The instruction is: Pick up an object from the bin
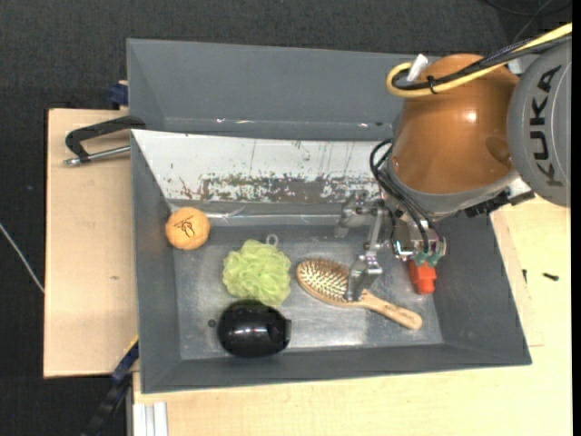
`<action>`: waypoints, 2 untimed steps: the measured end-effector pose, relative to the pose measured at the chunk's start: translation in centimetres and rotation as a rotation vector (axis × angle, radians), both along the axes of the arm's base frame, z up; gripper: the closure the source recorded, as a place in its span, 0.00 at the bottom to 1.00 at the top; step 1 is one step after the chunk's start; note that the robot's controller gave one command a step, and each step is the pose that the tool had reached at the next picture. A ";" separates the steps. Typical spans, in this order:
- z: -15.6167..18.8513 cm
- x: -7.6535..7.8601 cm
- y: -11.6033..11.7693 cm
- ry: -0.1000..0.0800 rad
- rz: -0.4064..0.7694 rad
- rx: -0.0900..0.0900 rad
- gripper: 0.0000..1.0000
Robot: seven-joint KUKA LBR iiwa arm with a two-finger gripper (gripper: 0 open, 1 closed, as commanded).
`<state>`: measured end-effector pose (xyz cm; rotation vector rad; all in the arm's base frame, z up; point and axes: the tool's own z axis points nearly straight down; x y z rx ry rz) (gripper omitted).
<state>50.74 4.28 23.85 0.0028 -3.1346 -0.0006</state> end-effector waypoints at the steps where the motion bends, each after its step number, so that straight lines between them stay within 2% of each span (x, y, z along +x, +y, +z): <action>1: 0.4 0.1 0.0 -0.008 -0.001 0.001 0.00; 2: -5.2 0.7 -1.3 -0.012 -0.087 0.001 0.00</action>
Offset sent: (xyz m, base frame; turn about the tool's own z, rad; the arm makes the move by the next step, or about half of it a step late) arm 0.0160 -0.0397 -0.1685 0.2595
